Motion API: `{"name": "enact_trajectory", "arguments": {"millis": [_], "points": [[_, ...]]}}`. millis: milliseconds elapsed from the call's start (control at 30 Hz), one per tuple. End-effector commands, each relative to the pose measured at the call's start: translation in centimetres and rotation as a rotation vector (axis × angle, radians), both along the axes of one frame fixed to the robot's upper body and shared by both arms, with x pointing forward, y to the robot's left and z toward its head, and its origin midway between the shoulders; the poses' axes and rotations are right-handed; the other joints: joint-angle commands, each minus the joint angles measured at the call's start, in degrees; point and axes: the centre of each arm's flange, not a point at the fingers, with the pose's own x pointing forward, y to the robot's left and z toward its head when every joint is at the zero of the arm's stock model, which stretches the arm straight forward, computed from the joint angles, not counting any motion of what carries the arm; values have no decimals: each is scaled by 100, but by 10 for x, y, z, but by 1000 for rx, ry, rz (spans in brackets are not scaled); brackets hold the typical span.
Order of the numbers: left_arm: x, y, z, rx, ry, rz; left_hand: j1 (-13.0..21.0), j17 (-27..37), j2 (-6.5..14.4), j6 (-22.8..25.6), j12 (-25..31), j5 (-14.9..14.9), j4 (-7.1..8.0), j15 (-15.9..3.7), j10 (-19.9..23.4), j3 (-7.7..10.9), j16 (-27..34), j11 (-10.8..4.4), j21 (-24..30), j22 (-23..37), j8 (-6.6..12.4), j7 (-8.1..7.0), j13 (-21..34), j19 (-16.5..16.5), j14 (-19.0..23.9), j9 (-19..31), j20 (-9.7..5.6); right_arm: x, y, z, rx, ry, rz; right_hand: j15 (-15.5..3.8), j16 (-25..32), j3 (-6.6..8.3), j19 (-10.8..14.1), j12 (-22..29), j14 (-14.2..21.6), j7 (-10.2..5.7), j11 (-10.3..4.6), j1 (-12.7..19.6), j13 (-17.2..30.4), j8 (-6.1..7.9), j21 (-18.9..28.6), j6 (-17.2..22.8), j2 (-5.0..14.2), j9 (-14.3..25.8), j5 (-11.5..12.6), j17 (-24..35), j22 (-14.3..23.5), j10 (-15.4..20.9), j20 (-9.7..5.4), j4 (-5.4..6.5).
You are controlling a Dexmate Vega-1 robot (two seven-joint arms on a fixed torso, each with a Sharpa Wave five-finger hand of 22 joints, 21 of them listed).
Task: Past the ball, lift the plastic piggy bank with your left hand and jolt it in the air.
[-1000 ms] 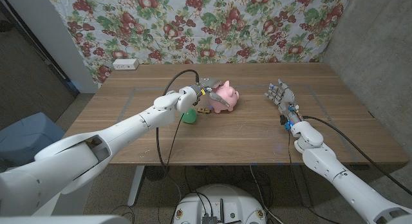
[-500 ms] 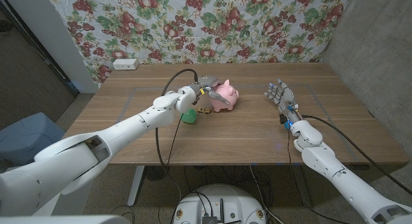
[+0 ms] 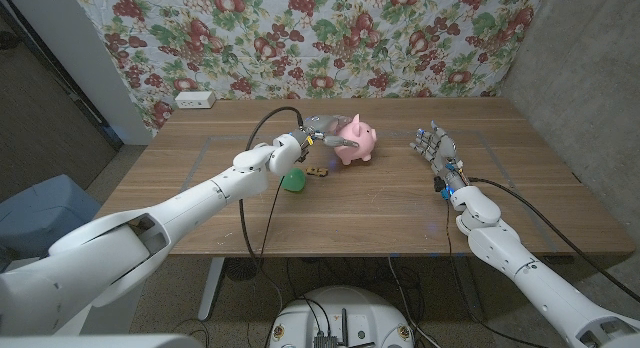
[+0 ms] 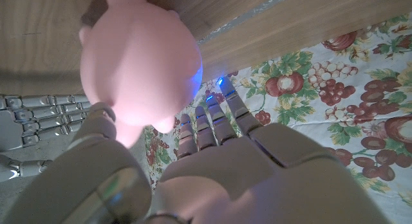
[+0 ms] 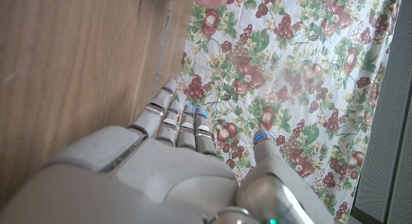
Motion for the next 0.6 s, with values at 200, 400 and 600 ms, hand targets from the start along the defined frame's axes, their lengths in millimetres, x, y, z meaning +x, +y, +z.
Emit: {"name": "enact_trajectory", "arguments": {"millis": [200, 400, 600], "points": [[-7, 6, 1, -63, -16, -56, -69, 2, -71, -343, 9, 14, -81, 193, -439, 29, 10, 13, -210, 9, -10, -56, -57, -215, -341, -12, 64, -3, 2, 1, -6, -7, 2, 9, -17, 26, 54, 26, 42, -42, 5, -7, 14, 4, -5, 29, 141, 16, 13, 7, 14, 31, -15, 15], [-11, 11, 0, -120, -63, -93, -162, -24, -13, -1297, 16, 18, -170, 195, -1534, 102, -26, -19, -798, 4, -1, -284, -207, -854, -1425, -42, 132, -4, 3, 1, -2, -5, 1, 9, -19, 23, 56, 25, 38, -36, 8, -11, 14, 4, -5, 28, 139, 16, 13, 7, 14, 28, -13, 17], [-14, 21, -3, -237, -126, -157, -258, -19, 99, -1538, 26, 8, -133, 160, -1939, 146, -25, -25, -1133, 7, 27, -376, -245, -1317, -1944, -56, 174, -5, 4, 2, -13, -7, 0, 7, -20, 22, 53, 22, 36, -41, 8, -13, 14, 4, -7, 28, 140, 16, 13, 7, 14, 22, -15, 18]]}}
